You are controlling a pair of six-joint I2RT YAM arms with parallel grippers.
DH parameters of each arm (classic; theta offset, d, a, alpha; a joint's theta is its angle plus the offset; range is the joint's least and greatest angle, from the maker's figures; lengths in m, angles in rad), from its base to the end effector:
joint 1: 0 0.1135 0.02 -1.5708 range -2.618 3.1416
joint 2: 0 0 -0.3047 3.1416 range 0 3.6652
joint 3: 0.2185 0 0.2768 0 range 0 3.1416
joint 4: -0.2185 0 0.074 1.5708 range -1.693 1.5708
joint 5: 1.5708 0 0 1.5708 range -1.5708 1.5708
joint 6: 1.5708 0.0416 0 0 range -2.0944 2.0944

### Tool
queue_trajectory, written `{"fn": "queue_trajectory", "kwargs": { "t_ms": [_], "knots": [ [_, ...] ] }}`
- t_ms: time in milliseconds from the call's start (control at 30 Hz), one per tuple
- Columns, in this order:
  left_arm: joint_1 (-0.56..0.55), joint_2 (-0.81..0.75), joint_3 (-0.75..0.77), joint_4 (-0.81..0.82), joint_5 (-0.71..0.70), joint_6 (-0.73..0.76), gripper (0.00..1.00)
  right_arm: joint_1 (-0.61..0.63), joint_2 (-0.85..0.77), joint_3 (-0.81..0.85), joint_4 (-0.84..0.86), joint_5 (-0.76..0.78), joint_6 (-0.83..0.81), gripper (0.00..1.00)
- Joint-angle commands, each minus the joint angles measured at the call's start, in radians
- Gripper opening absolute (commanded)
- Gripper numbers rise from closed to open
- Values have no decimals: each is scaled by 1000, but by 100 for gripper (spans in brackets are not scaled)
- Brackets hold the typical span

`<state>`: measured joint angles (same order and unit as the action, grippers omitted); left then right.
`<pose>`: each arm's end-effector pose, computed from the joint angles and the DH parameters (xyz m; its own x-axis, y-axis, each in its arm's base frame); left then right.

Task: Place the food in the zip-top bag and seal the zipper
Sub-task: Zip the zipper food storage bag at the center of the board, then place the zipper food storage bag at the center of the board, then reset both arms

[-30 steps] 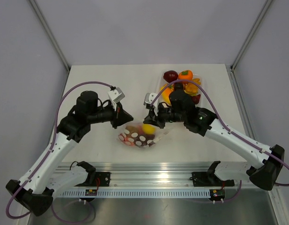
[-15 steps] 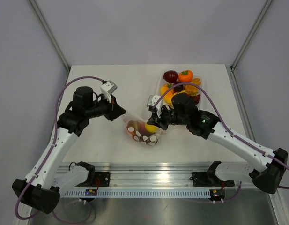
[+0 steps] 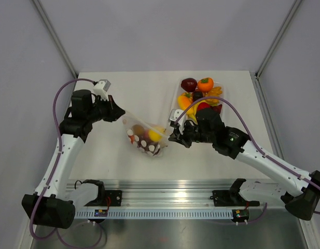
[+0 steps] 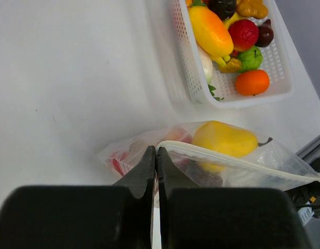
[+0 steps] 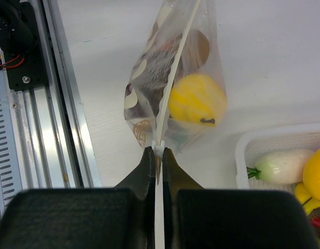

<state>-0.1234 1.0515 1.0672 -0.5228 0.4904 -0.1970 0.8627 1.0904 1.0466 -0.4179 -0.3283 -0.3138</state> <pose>0.2306 -0.0483 0.3885 -0.5738 -0.1028 -0.8125 0.4128 0.8205 -0.3954 0.1545 0.2011 0.3813 0.0043 -0.4442 -0.8959 -0.9519 0.2726 -0.1397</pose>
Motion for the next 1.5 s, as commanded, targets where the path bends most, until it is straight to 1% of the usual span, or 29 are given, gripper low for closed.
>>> {"fn": "queue_trajectory", "kwargs": {
  "t_ms": [0, 133, 267, 400, 433, 500, 567, 733, 767, 800, 833, 900, 933, 967, 1000, 1033, 1067, 1133, 1167, 1200, 1233, 1267, 1300, 1333, 1367, 1400, 1433, 1467],
  "knots": [
    [31, 4, 51, 116, -122, -64, 0, -5, -37, -11, -30, 17, 15, 0],
    [70, 22, 48, 144, -102, -99, 0, -7, -46, -28, -36, 21, 18, 0],
    [73, 50, 63, 139, -107, -90, 0, -7, -53, -39, -42, 9, 25, 0],
    [73, 87, 94, 151, -105, -99, 0, -5, -57, -49, -3, 26, 33, 0],
    [73, 97, 102, 162, -99, -104, 0, -5, -52, -49, 31, 46, 33, 0],
    [73, 146, 137, 187, -87, -120, 0, -7, -24, -40, 77, 75, 27, 0],
    [73, 192, 168, 204, -87, -133, 0, -7, 9, -10, 99, 136, 10, 0],
    [73, 371, 335, 230, -92, -163, 0, -7, 133, 91, 172, 221, -25, 0],
    [74, 393, 359, 230, -82, -170, 0, -5, 152, 111, 174, 221, -31, 0],
    [77, 418, 379, 242, -38, -174, 0, -5, 190, 131, 177, 216, -31, 0],
    [85, 454, 425, 244, -21, -177, 0, -5, 210, 168, 179, 203, -27, 0],
    [96, 485, 470, 227, -7, -189, 1, -5, 276, 210, 165, 163, -1, 0],
    [113, 496, 502, 218, -3, -197, 25, -4, 301, 254, 157, 120, 16, 6],
    [122, 516, 517, 210, 5, -211, 49, -2, 325, 279, 142, 97, 45, 20],
    [123, 521, 530, 193, 23, -217, 66, -1, 376, 305, 102, 74, 57, 36],
    [152, 524, 545, 187, 30, -220, 94, 9, 402, 350, 82, 36, 77, 59],
    [159, 516, 553, 158, 28, -225, 99, 13, 432, 369, 64, 14, 85, 69],
    [171, 498, 573, 109, 11, -216, 99, 18, 436, 359, 88, -2, 132, 80],
    [171, 486, 586, 81, -5, -197, 99, 18, 425, 340, 114, 9, 151, 83],
    [171, 440, 585, 35, -48, -187, 99, 18, 390, 290, 181, 35, 165, 86],
    [171, 412, 576, 21, -64, -180, 99, 18, 369, 265, 220, 132, 207, 91],
    [171, 377, 548, 6, -94, -171, 99, 18, 326, 244, 250, 208, 243, 99],
    [171, 314, 533, -3, -110, -167, 99, 18, 309, 227, 283, 309, 287, 100],
    [171, 279, 513, -11, -121, -162, 99, 18, 295, 219, 274, 573, 403, 99],
    [171, 247, 489, -34, -140, -142, 99, 16, 280, 227, 249, 688, 439, 100],
    [171, 216, 446, -45, -154, -134, 99, 16, 275, 240, 170, 781, 465, 99],
    [171, 152, 416, -52, -167, -127, 99, 16, 270, 265, 128, 922, 494, 99],
    [171, 124, 389, -66, -189, -118, 99, 16, 258, 268, 96, 972, 502, 99]
  ]
}}
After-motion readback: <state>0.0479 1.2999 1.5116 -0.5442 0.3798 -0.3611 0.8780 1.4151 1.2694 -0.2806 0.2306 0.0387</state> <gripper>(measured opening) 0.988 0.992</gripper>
